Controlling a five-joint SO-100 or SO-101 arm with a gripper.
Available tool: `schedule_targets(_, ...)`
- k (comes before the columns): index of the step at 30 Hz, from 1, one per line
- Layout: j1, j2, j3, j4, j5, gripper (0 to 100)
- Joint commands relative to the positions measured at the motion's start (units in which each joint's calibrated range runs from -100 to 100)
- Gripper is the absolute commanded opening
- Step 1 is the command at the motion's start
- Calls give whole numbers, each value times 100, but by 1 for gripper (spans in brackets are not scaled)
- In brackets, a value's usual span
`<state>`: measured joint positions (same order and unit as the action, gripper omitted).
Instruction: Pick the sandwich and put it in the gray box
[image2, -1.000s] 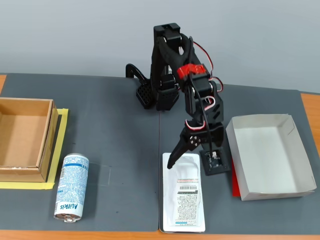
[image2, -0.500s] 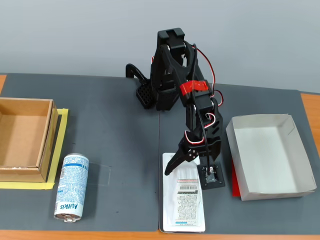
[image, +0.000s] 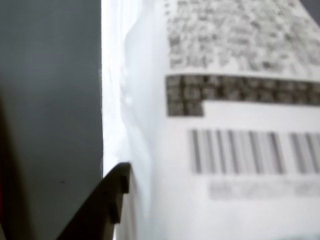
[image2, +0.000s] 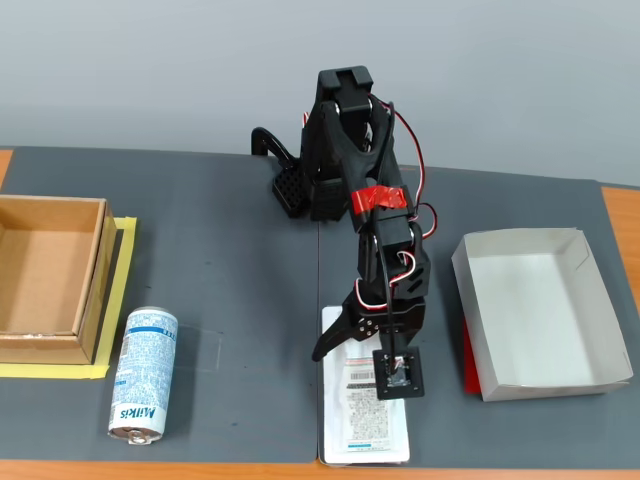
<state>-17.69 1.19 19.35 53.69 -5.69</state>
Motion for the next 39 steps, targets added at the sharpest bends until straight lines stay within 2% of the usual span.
schedule_targets(1,86,-21,-230,-65,25,45)
schedule_targets(4,86,-21,-212,-65,19,44)
schedule_targets(6,86,-21,-212,-65,4,39)
schedule_targets(16,86,-98,-194,-56,25,2)
schedule_targets(24,79,-199,-221,22,30,2)
schedule_targets(39,19,-1607,-185,31,30,2)
